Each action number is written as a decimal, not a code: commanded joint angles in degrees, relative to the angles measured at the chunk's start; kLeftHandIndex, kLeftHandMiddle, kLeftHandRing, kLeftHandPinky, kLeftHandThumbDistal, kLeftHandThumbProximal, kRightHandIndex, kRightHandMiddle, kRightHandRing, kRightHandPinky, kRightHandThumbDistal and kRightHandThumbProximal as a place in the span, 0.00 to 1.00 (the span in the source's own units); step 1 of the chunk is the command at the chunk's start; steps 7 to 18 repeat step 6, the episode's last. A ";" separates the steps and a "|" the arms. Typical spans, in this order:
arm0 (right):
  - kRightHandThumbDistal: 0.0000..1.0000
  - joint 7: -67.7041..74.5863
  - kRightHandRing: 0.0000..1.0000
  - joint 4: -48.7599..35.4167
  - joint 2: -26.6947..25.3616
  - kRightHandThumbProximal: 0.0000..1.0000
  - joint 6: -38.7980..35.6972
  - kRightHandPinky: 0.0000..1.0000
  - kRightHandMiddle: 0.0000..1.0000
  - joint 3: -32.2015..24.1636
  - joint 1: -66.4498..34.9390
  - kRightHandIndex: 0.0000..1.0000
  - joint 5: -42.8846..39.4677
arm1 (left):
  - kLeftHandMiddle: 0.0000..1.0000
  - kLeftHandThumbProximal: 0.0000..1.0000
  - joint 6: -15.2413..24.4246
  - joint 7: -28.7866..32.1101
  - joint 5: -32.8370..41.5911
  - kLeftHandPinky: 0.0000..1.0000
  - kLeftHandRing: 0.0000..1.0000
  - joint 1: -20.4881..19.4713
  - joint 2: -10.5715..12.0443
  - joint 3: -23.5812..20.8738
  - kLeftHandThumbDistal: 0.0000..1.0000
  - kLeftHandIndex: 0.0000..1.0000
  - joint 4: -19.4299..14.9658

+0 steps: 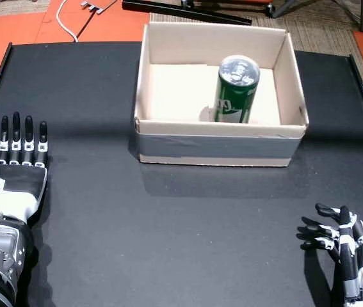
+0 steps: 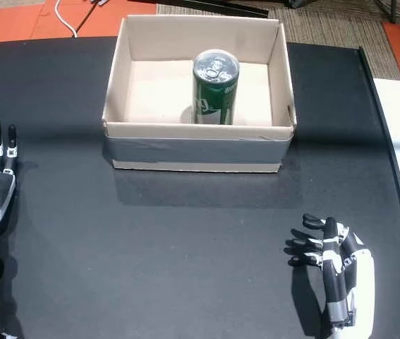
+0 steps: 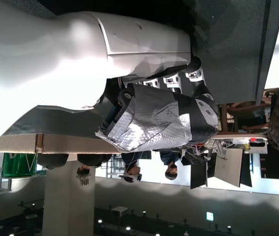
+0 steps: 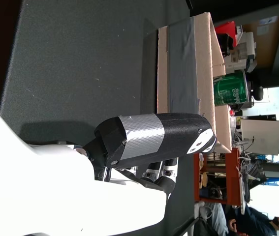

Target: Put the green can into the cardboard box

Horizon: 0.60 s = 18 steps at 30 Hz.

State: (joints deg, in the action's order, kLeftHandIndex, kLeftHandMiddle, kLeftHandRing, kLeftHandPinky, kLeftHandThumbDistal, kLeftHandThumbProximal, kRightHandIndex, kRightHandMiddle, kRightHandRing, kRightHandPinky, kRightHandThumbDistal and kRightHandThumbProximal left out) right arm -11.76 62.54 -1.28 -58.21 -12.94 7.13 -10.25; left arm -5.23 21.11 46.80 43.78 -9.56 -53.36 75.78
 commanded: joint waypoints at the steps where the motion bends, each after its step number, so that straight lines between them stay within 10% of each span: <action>1: 0.62 0.28 0.52 1.25 0.75 0.81 2.90 0.54 0.51 -0.19 -2.18 0.41 0.23 | 0.52 0.57 -0.26 -1.46 -1.11 0.72 0.58 -2.80 0.13 0.16 0.00 0.53 1.62; 18: 0.62 0.25 0.52 1.13 0.74 0.81 2.96 0.54 0.51 -0.21 -2.28 0.41 0.22 | 0.53 0.61 -0.18 -1.37 -1.24 0.74 0.60 -2.72 0.20 0.31 0.00 0.56 1.58</action>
